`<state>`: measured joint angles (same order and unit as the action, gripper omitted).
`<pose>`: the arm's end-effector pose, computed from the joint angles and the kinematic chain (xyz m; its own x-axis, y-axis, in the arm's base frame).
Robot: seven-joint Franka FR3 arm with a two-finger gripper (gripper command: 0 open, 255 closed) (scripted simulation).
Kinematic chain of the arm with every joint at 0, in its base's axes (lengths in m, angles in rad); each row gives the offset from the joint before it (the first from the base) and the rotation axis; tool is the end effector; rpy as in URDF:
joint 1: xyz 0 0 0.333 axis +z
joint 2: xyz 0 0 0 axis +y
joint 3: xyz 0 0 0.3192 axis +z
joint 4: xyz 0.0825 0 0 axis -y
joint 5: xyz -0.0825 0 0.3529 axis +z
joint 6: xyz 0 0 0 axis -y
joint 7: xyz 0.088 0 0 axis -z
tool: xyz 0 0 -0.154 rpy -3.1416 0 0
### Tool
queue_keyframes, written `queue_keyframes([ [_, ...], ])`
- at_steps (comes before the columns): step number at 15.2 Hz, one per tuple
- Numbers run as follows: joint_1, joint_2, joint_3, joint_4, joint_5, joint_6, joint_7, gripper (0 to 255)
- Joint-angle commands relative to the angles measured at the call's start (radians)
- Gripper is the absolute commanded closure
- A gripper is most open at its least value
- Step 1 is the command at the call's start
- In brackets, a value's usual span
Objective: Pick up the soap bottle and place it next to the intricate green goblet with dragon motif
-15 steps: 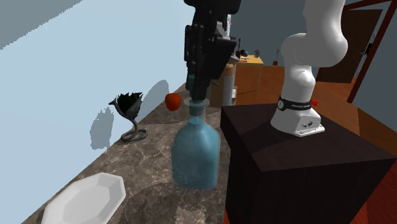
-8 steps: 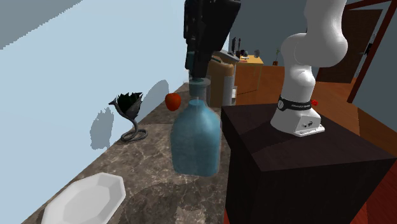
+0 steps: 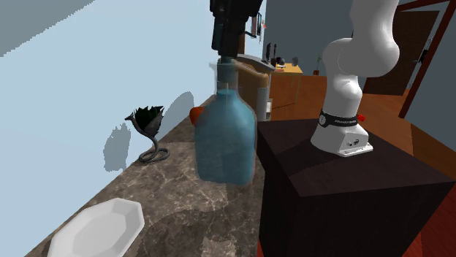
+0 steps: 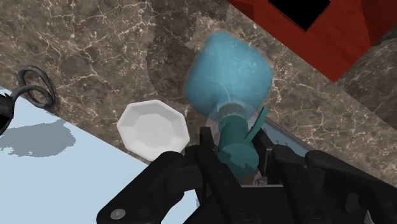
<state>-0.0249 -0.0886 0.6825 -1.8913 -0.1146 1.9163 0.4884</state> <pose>0.4182 0.3172 0.5053 0.9655 0.2079 0.1567 0.1931 -0.9756 0.1047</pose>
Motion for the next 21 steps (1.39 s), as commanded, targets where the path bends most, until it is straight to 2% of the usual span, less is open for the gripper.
queue_keyframes([
  [1,-0.011,-0.002,-0.014,0.01,0.003,-0.008,-0.027,255],
  [11,-0.113,0.035,-0.14,0.031,0.0,0.029,-0.251,255],
  [21,-0.207,0.171,-0.235,0.174,-0.038,0.029,-0.436,255],
])
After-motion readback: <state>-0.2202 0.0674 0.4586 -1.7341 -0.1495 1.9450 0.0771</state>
